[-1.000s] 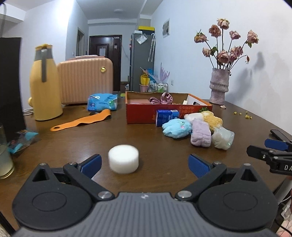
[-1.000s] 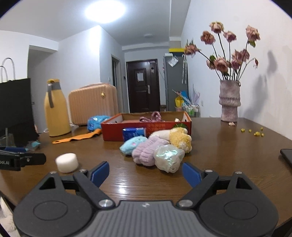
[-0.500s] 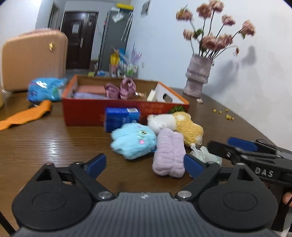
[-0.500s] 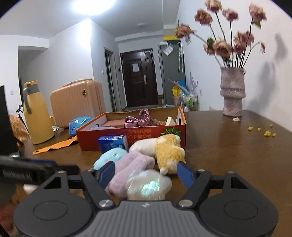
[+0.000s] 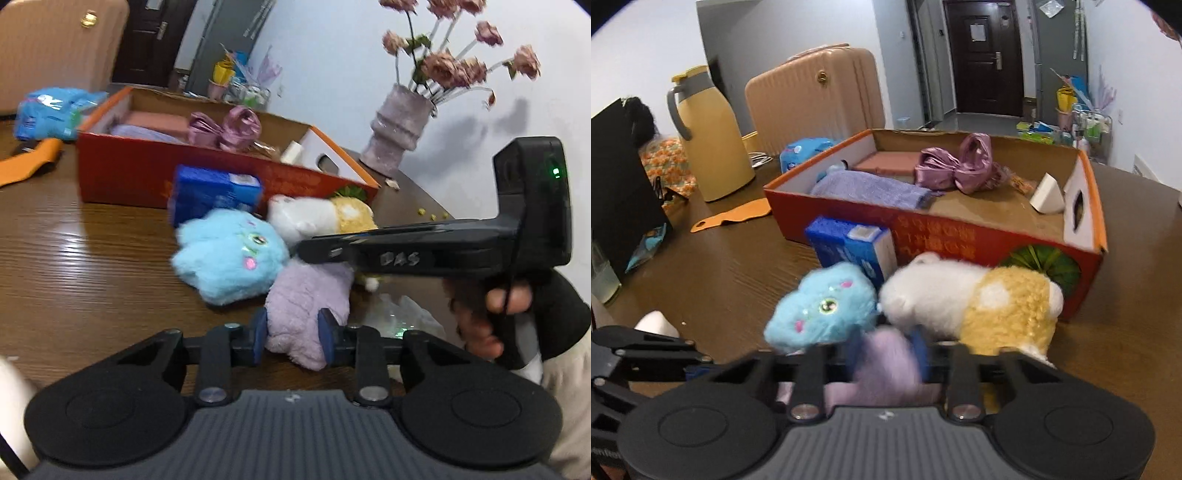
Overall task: Organize soft objects
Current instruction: 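Close both grippers on the lavender fuzzy towel, then carry the lavender towel into the box and open both grippers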
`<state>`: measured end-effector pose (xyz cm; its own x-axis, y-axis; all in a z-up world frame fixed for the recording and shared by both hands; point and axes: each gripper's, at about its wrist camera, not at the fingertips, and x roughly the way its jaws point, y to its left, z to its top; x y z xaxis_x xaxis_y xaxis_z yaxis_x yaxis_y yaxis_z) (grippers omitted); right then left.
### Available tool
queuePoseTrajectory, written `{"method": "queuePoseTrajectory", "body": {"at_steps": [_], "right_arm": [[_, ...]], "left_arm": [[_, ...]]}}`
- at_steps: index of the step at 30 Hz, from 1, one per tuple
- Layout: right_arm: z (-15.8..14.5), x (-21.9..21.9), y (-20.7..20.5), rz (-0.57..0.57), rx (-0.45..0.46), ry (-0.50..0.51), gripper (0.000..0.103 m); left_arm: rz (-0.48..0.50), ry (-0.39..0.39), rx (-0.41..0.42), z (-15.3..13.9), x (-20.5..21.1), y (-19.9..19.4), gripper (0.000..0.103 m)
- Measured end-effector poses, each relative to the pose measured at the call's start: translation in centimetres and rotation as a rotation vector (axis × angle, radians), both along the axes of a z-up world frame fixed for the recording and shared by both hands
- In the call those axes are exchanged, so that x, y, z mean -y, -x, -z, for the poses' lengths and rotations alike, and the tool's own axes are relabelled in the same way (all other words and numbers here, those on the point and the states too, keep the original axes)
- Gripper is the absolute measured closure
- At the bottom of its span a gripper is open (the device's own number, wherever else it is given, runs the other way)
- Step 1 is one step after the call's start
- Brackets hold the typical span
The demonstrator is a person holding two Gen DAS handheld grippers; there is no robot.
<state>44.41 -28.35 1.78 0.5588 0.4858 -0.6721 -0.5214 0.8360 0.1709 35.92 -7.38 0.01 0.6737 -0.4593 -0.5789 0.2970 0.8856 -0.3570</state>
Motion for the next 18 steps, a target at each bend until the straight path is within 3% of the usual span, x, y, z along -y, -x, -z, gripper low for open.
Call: {"method": "queuePoseTrajectory", "body": {"at_steps": [5,10,12,14,16,18], "right_arm": [[-2.2,-2.4,4.1,-0.085,0.043,-0.069,0.100],[-0.8,-4.7,10.2,-0.050,0.029,-0.081,0.100],[-0.1,-5.2,13.0,-0.041,0.014,-0.110,0.099],[0.1,-5.2,15.1,-0.008,0.024,-0.146,0.094],[-0.1,-4.8,16.1,0.045,0.039,-0.176,0.090],[-0.6,-4.6,16.2,0.083,0.075,-0.179,0.087]], "left_arm": [[-0.075,-0.025,0.063,-1.6,-3.1,4.2,0.073],[-0.114,0.010,-0.004,-0.6,-5.9,7.7,0.073],[-0.163,0.014,-0.013,-0.2,-7.2,8.8,0.070],[-0.231,-0.019,0.001,-0.1,-8.1,9.4,0.056],[-0.254,-0.059,0.041,-0.4,-8.3,10.0,0.056],[-0.252,-0.048,0.063,-1.0,-8.4,10.4,0.055]]}}
